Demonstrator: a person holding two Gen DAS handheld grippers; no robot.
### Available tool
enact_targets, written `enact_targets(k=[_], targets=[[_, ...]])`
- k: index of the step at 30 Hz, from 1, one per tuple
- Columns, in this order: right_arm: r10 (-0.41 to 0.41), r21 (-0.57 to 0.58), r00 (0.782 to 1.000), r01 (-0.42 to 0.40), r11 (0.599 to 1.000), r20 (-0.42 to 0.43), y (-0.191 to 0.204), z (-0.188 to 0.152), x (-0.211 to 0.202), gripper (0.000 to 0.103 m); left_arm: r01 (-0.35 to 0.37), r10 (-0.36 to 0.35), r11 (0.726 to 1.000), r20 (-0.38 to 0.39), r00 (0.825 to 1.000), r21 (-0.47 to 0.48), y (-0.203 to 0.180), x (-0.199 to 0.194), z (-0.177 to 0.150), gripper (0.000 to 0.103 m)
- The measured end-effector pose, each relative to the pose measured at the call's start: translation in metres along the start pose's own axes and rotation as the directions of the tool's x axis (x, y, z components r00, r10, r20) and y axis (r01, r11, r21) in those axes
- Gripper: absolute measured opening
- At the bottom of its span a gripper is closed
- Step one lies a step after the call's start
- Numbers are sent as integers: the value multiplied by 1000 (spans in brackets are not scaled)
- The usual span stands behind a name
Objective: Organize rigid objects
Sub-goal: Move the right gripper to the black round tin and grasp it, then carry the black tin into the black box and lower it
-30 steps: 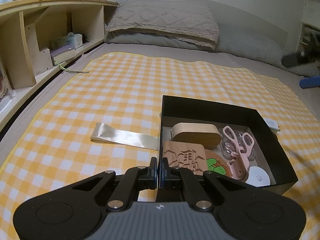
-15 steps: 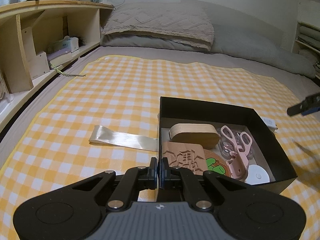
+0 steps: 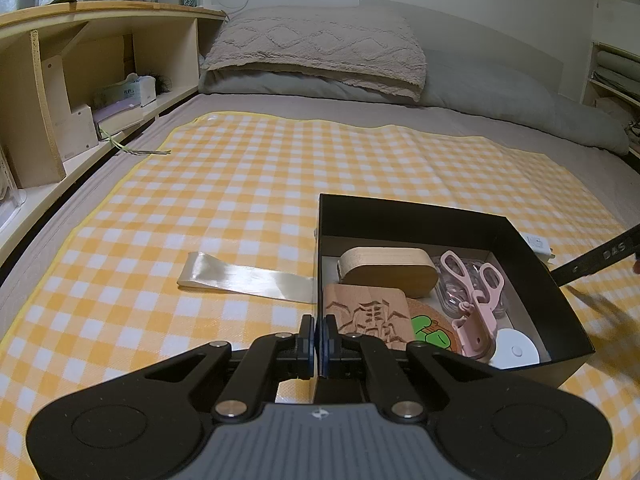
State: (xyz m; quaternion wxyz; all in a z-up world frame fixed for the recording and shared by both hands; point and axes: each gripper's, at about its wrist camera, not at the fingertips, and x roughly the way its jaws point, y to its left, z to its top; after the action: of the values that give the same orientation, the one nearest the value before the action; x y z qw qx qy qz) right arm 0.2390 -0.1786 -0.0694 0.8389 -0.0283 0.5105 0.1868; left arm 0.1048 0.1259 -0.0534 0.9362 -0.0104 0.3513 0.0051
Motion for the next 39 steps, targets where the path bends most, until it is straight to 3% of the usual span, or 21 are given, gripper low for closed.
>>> enact_targets(k=[24, 29, 34, 39], targets=[[-74, -50, 997, 73, 996, -9, 22, 25, 42, 50, 5, -5, 1000, 0, 1000, -5, 1, 1, 0, 4], [-28, -18, 996, 29, 999, 80, 23, 36, 12, 50, 1, -1, 1000, -2, 1000, -4, 1, 1, 0, 4], [62, 17, 986, -66, 998, 156, 33, 49, -18, 50, -1, 1, 1000, -3, 1000, -1, 0, 1, 0, 4], [181, -32, 974, -178, 984, 137, 65, 48, -27, 50, -1, 1, 1000, -3, 1000, -1, 0, 1, 0, 4]])
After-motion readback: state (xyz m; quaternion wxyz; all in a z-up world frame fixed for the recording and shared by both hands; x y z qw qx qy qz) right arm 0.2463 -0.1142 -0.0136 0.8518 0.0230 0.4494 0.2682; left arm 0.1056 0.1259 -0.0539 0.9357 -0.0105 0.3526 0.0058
